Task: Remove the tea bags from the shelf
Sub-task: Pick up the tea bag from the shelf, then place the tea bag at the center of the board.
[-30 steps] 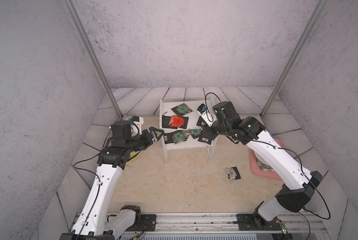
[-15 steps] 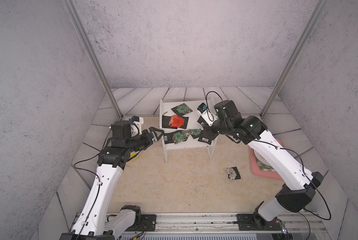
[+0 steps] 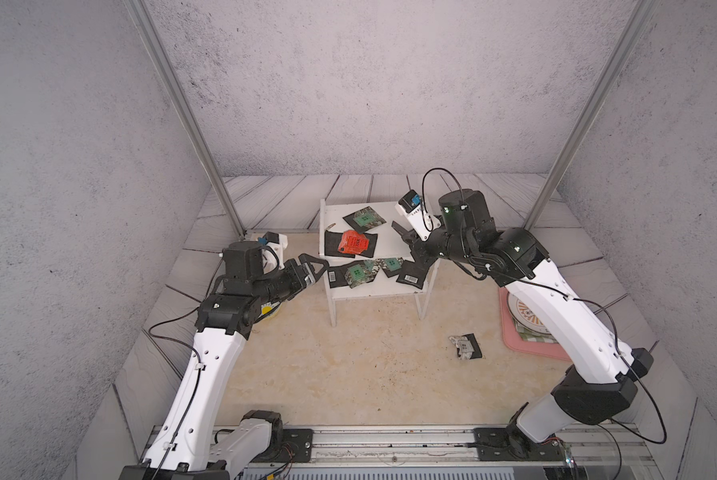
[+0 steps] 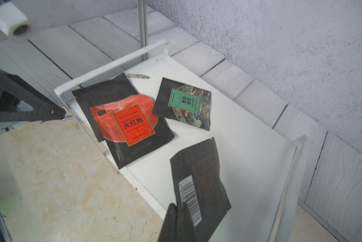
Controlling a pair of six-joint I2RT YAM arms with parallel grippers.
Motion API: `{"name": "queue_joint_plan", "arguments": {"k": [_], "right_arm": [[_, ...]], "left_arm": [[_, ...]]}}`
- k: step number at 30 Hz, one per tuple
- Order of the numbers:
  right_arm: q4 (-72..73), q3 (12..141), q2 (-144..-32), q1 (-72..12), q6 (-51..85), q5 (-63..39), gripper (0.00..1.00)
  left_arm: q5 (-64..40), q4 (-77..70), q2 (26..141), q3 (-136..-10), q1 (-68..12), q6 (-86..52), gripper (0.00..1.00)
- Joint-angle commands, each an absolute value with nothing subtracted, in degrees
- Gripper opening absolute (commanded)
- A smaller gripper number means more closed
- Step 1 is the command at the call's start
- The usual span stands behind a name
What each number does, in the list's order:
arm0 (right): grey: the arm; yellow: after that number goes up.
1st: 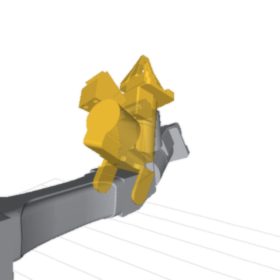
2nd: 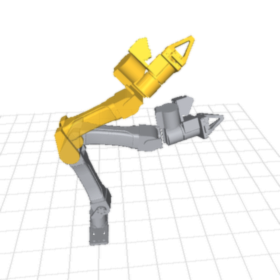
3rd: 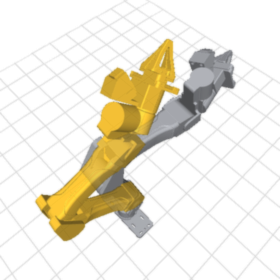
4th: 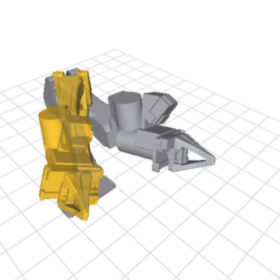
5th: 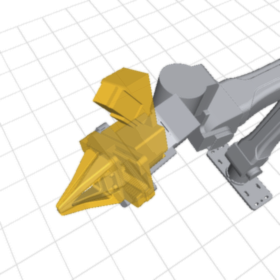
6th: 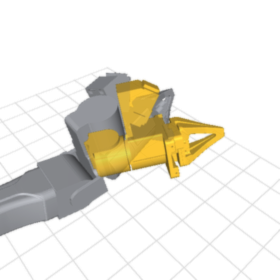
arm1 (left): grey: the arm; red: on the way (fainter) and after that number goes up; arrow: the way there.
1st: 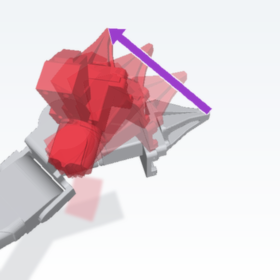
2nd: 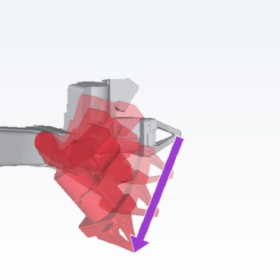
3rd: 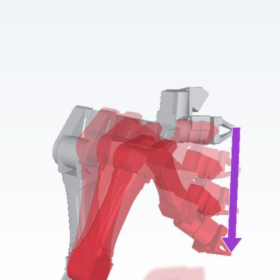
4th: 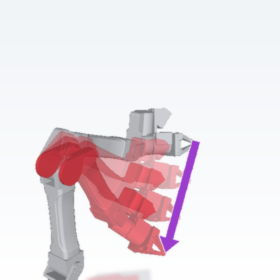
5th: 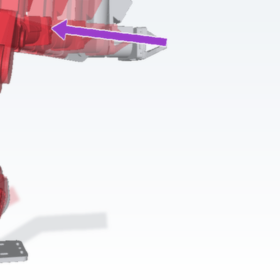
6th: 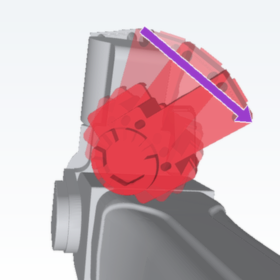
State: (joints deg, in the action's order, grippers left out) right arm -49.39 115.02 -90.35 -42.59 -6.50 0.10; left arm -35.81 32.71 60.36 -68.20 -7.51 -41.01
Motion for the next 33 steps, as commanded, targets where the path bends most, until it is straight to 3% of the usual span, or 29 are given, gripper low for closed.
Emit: {"name": "queue_joint_plan", "arguments": {"k": [1,19,33], "right_arm": [[-46.88,116.25,-87.26,-42.85,-4.69,-1.22,0.0],[-44.45,112.1,-76.57,-42.8,1.36,0.31,0.0],[-49.16,94.41,-61.05,-42.85,10.73,4.91,0.0]], "left_arm": [[-36.3,31.46,60.51,-68.78,-7.73,-40.63,0.81],[-35.75,33.66,59.91,-70.51,-7.73,-38.31,0.81],[-37.71,36.51,55.61,-66.43,-8.09,-32.26,0.86]]}}
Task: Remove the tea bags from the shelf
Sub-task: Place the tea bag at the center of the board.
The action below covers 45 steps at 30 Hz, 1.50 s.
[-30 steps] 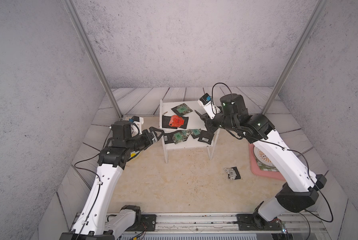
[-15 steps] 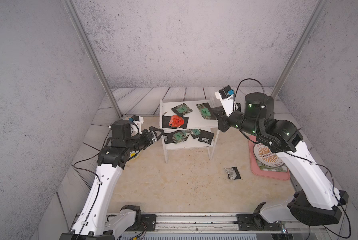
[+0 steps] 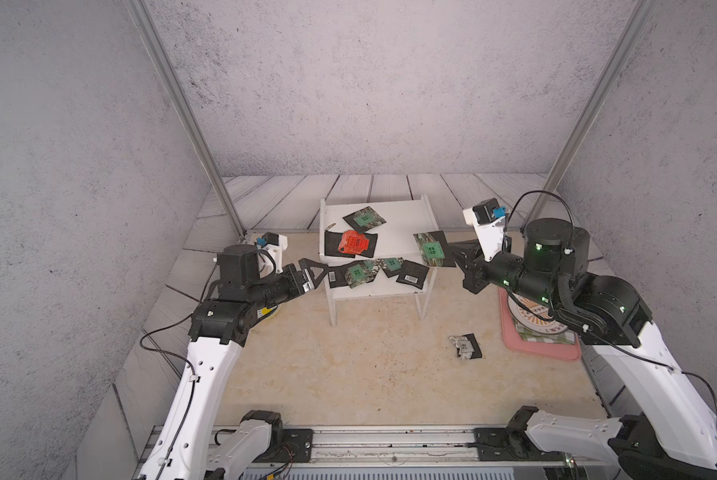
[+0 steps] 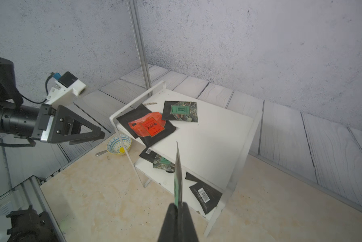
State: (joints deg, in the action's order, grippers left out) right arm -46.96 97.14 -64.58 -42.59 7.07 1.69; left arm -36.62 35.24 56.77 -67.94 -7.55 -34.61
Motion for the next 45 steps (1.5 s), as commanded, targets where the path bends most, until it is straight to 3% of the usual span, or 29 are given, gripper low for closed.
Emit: {"name": "queue_joint_plan", "arguments": {"k": [1,20,33,45], "right_arm": [[-49.34,92.95,-59.93,-42.84,11.52,5.41,0.0],[-44.65,55.98,-45.8,-42.36,30.31,10.38,0.0],[-29.92,39.65,-53.13,-36.32,37.91,0.06,0.0],[-26.78,34.24,-62.68,-23.33,35.8,-7.87,0.0]], "left_arm": [[-37.56,36.77,55.37,-65.98,-8.16,-31.94,0.86],[-36.47,35.45,53.05,-52.48,-9.67,-33.73,0.88],[-36.53,33.61,53.51,-50.38,-9.76,-35.04,0.88],[-36.39,32.44,53.61,-49.67,-9.76,-35.65,0.88]]}}
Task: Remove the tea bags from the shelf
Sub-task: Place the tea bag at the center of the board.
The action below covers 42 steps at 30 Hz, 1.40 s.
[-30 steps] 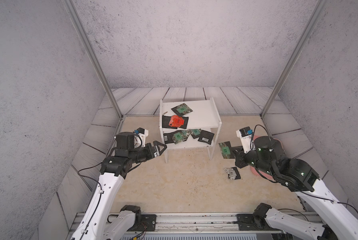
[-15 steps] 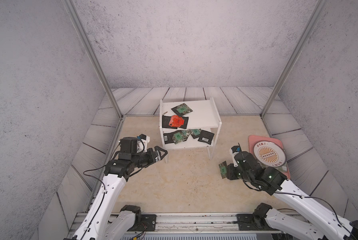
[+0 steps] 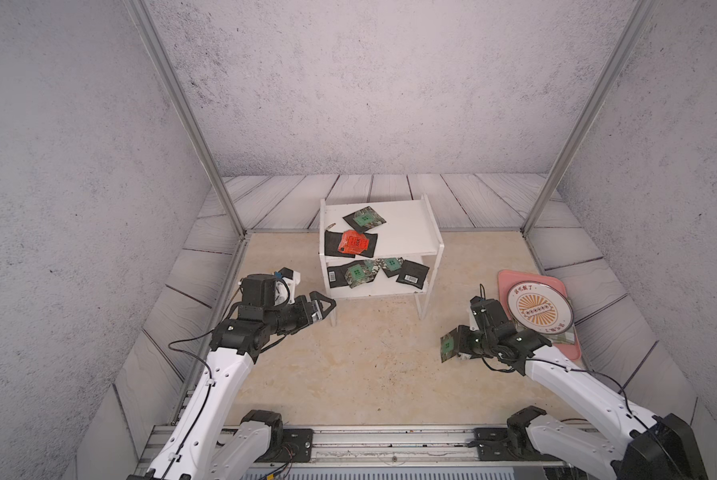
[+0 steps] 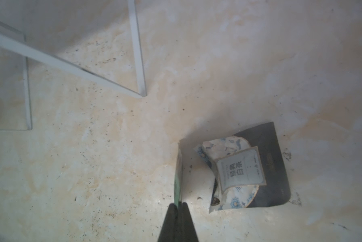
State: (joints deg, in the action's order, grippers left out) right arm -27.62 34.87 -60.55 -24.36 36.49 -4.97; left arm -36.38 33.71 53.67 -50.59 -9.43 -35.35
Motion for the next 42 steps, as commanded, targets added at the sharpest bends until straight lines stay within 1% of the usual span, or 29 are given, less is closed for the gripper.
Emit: {"name": "queue_joint_plan", "arguments": {"k": [1,4,8,20,24,30,38,42], "right_arm": [[-27.16,34.44,-63.62,-23.1,35.62,-8.2,0.0],[-28.94,35.78,-66.96,-22.68,34.42,-8.98,0.0],[-30.42,36.28,-69.59,-21.99,33.66,-6.83,0.0],[-32.84,37.74,-69.1,-20.87,32.55,-3.79,0.0],[-33.78,38.96,-69.31,-20.83,32.31,-3.0,0.12],[-35.41,40.39,-68.81,-20.65,31.65,-2.48,0.23],[-39.25,44.06,-64.57,-20.57,30.53,-2.37,0.28],[-41.66,47.94,-60.79,-20.59,29.6,-4.11,0.35]], "left_arm": [[-36.47,32.34,53.65,-49.66,-9.76,-35.78,0.88],[-36.39,32.09,53.83,-49.74,-9.76,-35.87,0.88],[-36.47,31.95,54.18,-49.66,-9.76,-35.85,0.88],[-36.39,31.29,53.88,-48.51,-9.76,-36.12,0.88],[-36.39,31.34,53.71,-48.5,-9.76,-36.12,0.88],[-36.3,31.29,53.66,-48.53,-9.76,-36.28,0.87],[-35.8,32.14,52.87,-50.08,-9.76,-36.13,0.87],[-34.08,34.17,52.46,-52.32,-9.76,-36.1,0.87]]}}
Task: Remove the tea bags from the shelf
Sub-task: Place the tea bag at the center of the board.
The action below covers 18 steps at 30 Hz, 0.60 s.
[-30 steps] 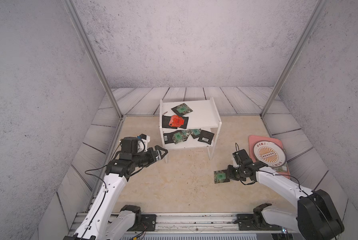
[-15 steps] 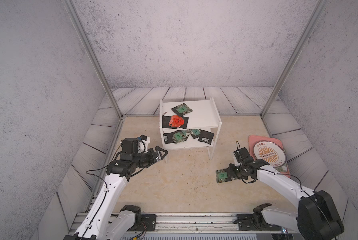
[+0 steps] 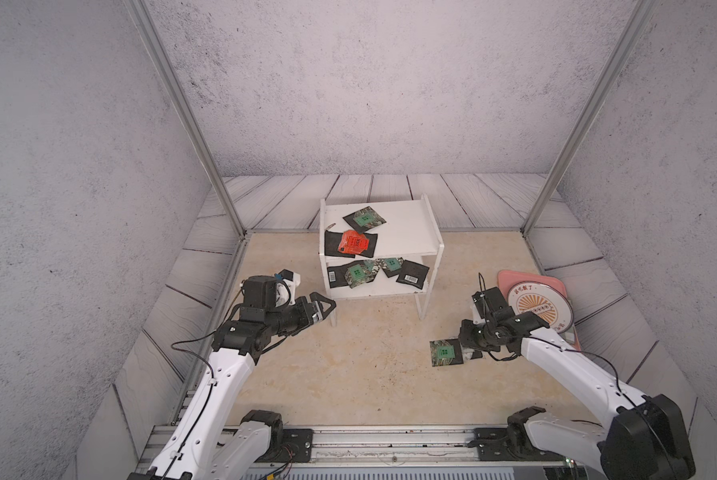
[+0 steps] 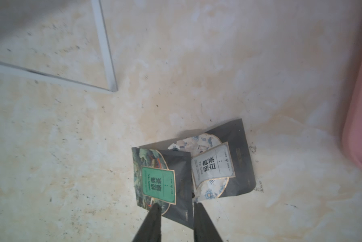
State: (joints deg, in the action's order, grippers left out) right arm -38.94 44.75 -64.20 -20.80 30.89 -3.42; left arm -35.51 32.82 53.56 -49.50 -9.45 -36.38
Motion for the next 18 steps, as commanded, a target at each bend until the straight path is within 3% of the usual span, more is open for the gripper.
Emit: {"name": "queue_joint_plan", "arguments": {"k": [1,11,18], "right_arm": [[-42.61,49.67,-59.97,-20.59,28.96,-5.4,0.38],[-50.21,68.66,-57.86,-21.79,24.1,-8.59,0.45],[-54.15,87.79,-65.78,-31.84,24.54,-7.47,0.43]], "left_arm": [[-33.76,34.7,52.3,-53.19,-9.76,-36.2,0.87],[-29.78,41.1,52.28,-64.2,-9.76,-34.08,0.85],[-26.51,45.62,56.07,-77.3,-9.76,-33.19,0.77]]}}
